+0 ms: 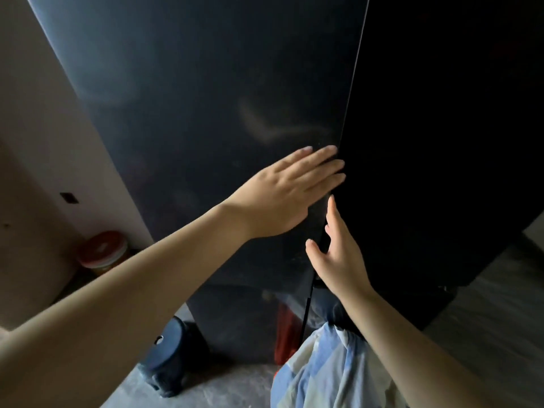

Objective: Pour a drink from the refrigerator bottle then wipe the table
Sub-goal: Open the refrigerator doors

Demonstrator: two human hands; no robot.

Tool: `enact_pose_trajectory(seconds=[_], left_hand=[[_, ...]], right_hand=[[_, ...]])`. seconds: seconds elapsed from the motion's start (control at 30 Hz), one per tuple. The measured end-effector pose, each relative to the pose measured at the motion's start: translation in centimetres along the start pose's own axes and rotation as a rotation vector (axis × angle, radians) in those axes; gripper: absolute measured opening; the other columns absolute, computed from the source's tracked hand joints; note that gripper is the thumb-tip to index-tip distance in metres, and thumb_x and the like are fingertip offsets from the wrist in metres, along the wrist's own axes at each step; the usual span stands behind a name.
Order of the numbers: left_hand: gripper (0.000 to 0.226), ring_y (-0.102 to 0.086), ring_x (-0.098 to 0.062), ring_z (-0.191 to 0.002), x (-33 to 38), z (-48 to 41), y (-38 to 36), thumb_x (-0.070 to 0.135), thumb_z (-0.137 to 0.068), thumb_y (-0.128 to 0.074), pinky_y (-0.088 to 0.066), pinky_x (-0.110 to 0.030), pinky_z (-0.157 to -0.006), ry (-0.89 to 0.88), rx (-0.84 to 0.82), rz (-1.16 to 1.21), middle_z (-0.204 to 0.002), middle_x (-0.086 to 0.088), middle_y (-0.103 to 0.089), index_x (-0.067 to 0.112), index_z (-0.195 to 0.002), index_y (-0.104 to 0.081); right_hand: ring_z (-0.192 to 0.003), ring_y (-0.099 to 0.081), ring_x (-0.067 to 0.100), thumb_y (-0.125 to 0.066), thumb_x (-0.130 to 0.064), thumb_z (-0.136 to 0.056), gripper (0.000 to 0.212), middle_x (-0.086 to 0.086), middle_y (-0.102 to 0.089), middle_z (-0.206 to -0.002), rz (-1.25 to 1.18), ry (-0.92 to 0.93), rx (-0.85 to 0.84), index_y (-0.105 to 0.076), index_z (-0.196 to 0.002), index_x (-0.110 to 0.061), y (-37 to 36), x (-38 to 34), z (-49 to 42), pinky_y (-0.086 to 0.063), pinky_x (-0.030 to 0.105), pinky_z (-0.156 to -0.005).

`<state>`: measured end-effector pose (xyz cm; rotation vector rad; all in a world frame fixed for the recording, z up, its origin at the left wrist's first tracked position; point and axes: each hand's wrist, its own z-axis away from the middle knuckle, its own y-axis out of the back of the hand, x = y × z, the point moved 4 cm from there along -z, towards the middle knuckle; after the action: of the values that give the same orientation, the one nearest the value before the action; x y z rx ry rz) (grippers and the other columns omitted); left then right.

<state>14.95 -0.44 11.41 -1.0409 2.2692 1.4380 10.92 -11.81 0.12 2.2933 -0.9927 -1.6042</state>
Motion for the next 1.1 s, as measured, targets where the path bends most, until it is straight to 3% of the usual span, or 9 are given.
enact_pose_trajectory(seconds=[0.1, 0.2, 0.3, 0.43, 0.53, 0.7, 0.83, 0.93, 1.1], left_hand=[[0.061, -0.012, -0.024, -0.145, -0.1, -1.1, -1.0, 0.018, -0.091, -0.029, -0.009, -0.038, -0.118, -0.146, -0.109, -0.362, -0.157, -0.004, -0.017, 0.011, -0.150, -0.016], [0.059, -0.012, -0.023, -0.145, -0.2, -1.0, -1.0, 0.022, -0.095, -0.031, -0.010, -0.041, -0.118, -0.189, -0.150, -0.513, -0.158, -0.002, -0.018, 0.012, -0.151, -0.015], [0.052, -0.024, -0.023, -0.142, 0.6, 0.1, -0.2, 0.023, -0.095, -0.039, -0.021, -0.044, -0.116, -0.153, -0.165, -0.493, -0.152, -0.002, -0.034, 0.015, -0.146, -0.033], [0.044, -0.035, -0.024, -0.137, 2.0, 1.8, 1.6, 0.016, -0.094, -0.046, -0.030, -0.048, -0.111, -0.120, -0.152, -0.477, -0.144, -0.004, -0.046, 0.014, -0.137, -0.047], [0.044, -0.029, -0.026, -0.139, 3.4, 4.2, 3.5, 0.016, -0.096, -0.045, -0.024, -0.048, -0.114, -0.019, -0.169, -0.476, -0.145, -0.005, -0.044, 0.012, -0.139, -0.043], [0.047, -0.024, -0.030, -0.141, 7.2, 8.1, 7.1, 0.016, -0.095, -0.043, -0.023, -0.051, -0.114, 0.208, -0.215, -0.506, -0.148, -0.010, -0.040, 0.008, -0.141, -0.039], [0.060, -0.008, -0.035, -0.144, 10.4, 10.2, 8.7, 0.027, -0.092, -0.035, -0.001, -0.055, -0.116, 0.354, -0.379, -0.542, -0.155, -0.015, -0.022, 0.007, -0.148, -0.022], [0.062, -0.012, -0.032, -0.144, 12.3, 11.3, 9.3, 0.023, -0.092, -0.034, -0.003, -0.049, -0.117, 0.291, -0.411, -0.435, -0.156, -0.014, -0.021, 0.007, -0.149, -0.016], [0.061, -0.012, -0.025, -0.145, 12.4, 15.7, 10.3, 0.021, -0.092, -0.032, -0.008, -0.037, -0.118, 0.218, -0.487, -0.351, -0.157, -0.010, -0.017, 0.006, -0.148, -0.013]], right_hand=[[-0.140, -0.028, 0.006, -0.060, -0.011, -0.084, 0.084, -0.018, -0.015, -0.151, -0.034, 0.026, -0.019, -0.011, -0.152, -0.022, 0.4, -0.4, 1.1, -0.027, 0.020, -0.113], [-0.140, -0.023, 0.000, -0.060, -0.010, -0.084, 0.083, -0.018, -0.013, -0.151, -0.056, 0.059, -0.073, -0.012, -0.151, -0.020, 0.8, -1.0, 2.4, -0.016, 0.003, -0.107], [-0.143, -0.017, 0.001, -0.060, -0.009, -0.086, 0.079, -0.011, -0.012, -0.155, -0.072, 0.166, -0.151, -0.014, -0.151, -0.014, 1.6, -1.3, 3.6, -0.014, 0.007, -0.111], [-0.144, -0.021, 0.014, -0.056, -0.009, -0.087, 0.069, 0.007, -0.022, -0.155, -0.023, 0.340, -0.186, -0.023, -0.147, -0.003, 3.0, -0.3, 5.2, -0.016, 0.019, -0.116], [-0.144, -0.022, 0.018, -0.061, -0.002, -0.084, 0.072, 0.008, -0.024, -0.154, -0.074, 0.283, -0.215, -0.025, -0.146, -0.001, 3.3, 1.6, 6.0, -0.019, 0.027, -0.118], [-0.147, -0.011, 0.012, -0.059, -0.004, -0.086, 0.078, 0.008, -0.016, -0.158, -0.166, 0.174, -0.445, -0.014, -0.150, -0.005, 1.4, 1.1, 8.5, -0.013, 0.035, -0.120], [-0.148, -0.001, 0.016, -0.058, -0.009, -0.088, 0.082, 0.009, -0.003, -0.160, -0.216, 0.069, -0.452, -0.005, -0.151, -0.008, -0.7, -1.3, 10.5, -0.005, 0.030, -0.121], [-0.147, 0.010, 0.018, -0.058, -0.008, -0.088, 0.086, 0.012, 0.011, -0.159, -0.160, 0.104, -0.438, 0.001, -0.151, -0.006, -1.9, -2.8, 13.0, 0.006, 0.017, -0.116], [-0.148, 0.005, 0.016, -0.059, -0.013, -0.086, 0.086, 0.004, 0.005, -0.161, -0.061, 0.190, -0.432, -0.005, -0.152, -0.020, -3.0, -4.9, 16.4, -0.007, 0.034, -0.120]])
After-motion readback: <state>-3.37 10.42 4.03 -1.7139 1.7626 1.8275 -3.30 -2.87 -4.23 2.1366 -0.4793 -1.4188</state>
